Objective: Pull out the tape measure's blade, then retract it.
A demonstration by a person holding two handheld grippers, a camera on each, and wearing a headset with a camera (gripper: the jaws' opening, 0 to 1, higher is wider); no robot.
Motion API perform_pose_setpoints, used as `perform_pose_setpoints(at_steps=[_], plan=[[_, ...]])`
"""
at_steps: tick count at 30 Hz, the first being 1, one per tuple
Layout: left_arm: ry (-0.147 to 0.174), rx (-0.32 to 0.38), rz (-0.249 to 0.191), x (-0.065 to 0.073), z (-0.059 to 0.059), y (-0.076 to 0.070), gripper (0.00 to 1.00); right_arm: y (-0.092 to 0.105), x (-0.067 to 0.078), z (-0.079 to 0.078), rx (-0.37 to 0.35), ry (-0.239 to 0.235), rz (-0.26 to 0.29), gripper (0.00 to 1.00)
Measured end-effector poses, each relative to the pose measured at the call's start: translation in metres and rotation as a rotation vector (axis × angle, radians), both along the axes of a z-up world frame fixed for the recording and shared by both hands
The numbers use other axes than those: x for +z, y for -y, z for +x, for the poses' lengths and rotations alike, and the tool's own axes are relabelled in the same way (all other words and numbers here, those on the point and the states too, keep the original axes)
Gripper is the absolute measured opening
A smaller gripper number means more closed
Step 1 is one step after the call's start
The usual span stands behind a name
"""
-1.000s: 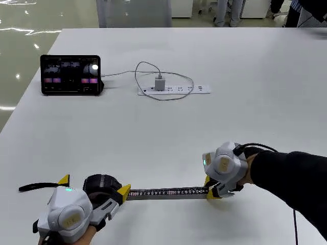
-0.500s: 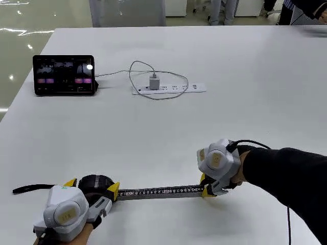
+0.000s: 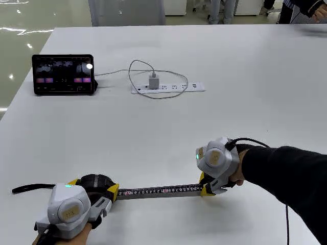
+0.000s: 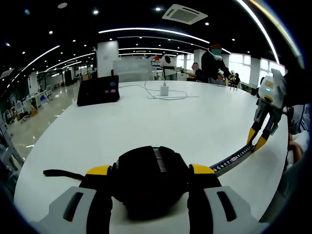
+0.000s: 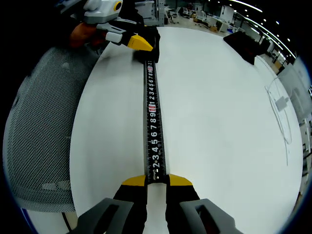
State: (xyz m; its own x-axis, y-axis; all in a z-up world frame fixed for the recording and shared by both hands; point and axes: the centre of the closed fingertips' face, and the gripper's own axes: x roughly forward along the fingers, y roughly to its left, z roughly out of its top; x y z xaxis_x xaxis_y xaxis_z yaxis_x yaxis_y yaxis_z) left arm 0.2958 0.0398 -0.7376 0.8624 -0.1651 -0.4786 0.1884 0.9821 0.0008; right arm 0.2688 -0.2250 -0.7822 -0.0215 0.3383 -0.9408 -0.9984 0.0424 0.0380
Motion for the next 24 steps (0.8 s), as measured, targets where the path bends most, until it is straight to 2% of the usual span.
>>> perform_pose_setpoints(at_steps=[4, 9, 13, 16, 24], plan=[[-0.003, -0.001, -0.001, 0.0, 0.0, 0.0, 0.58, -0.001, 0.001, 0.0, -0.003, -0.013, 0.001, 0.1], [-0.003, -0.005, 0.004, 0.0, 0.0, 0.0, 0.58, -0.002, 0.0, 0.0, 0.039, 0.004, -0.008, 0.1], [-0.002, -0.009, 0.01, 0.0, 0.0, 0.0, 0.58, -0.004, 0.001, 0.0, 0.015, -0.01, 0.002, 0.1], [-0.003, -0.015, 0.019, 0.0, 0.0, 0.001, 0.58, -0.005, 0.001, -0.001, 0.017, -0.008, 0.002, 0.1], [-0.01, -0.01, 0.012, 0.0, 0.0, 0.0, 0.58, -0.01, 0.0, -0.001, 0.018, 0.004, -0.006, 0.1]])
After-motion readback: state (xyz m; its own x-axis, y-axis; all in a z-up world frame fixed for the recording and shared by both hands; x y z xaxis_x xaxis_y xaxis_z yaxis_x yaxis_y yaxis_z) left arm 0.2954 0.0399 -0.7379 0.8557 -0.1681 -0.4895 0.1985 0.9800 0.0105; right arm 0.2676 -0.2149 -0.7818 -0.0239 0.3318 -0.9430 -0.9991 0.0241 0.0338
